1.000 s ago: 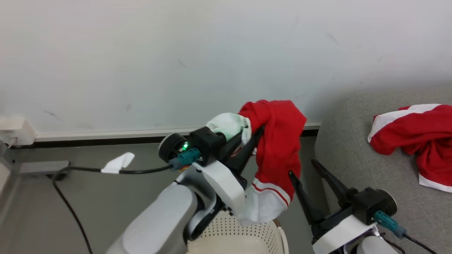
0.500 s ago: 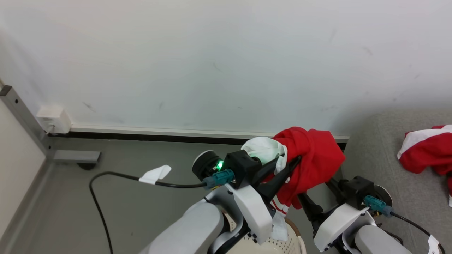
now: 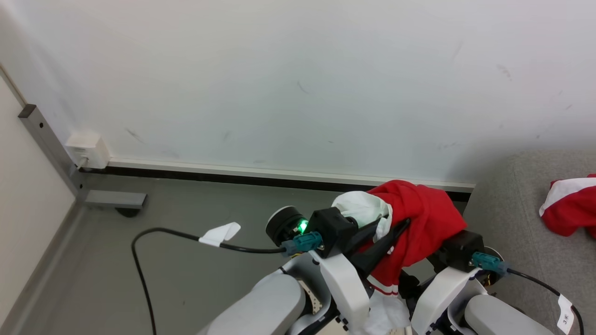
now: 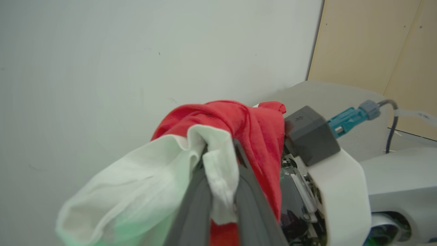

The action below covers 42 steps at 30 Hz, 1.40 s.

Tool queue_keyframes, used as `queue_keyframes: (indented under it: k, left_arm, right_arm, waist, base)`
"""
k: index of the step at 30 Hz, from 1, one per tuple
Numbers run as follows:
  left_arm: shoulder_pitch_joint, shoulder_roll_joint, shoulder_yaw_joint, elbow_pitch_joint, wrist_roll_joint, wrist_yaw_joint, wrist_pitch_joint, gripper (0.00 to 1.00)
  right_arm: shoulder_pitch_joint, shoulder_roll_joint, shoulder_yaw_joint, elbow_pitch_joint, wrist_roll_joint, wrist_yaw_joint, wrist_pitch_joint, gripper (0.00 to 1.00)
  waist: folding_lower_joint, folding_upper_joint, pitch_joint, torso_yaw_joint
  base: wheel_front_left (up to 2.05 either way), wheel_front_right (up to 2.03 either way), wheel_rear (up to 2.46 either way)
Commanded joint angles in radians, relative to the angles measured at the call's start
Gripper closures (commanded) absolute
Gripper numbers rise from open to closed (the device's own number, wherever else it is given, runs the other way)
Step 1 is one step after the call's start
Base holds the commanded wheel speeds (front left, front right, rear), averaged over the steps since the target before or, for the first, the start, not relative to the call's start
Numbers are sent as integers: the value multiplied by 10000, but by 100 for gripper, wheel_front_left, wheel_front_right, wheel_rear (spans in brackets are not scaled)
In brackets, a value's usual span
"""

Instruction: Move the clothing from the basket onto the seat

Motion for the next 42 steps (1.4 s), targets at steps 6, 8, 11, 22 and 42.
queue_keyframes:
  k: [6, 8, 11, 22, 42]
  left_arm:
    - [-106, 44, -27, 117, -151, 17, -12, 100]
    - [-108, 84, 18, 174, -188, 61, -29, 100]
    - [-109, 125, 98, 261, -219, 136, -83, 100]
    - [-36, 308, 342, 773, -475, 286, -190, 100]
    - [-111, 389, 435, 1418, -724, 418, -437, 55]
  right_arm:
    - [-511, -39, 328, -60, 378, -23, -135, 100]
    - [-460, -90, 144, -258, 247, -23, -139, 100]
    - [-209, -223, -156, -515, 46, -23, -143, 100]
    - [563, -433, -1199, -1455, -576, -23, -147, 100]
    - [1535, -324, -3675, -3111, -1753, -23, -147, 100]
  waist:
    - [-1, 0, -7, 10]
    - [-1, 0, -4, -17]
    - [-1, 0, -2, -78]
    - [-1, 0, 0, -409]
    - [-1, 0, 173, -1417]
  base:
    - [0, 0, 0]
    - [0, 0, 0]
    - [0, 0, 0]
    - [0, 0, 0]
    - [0, 0, 0]
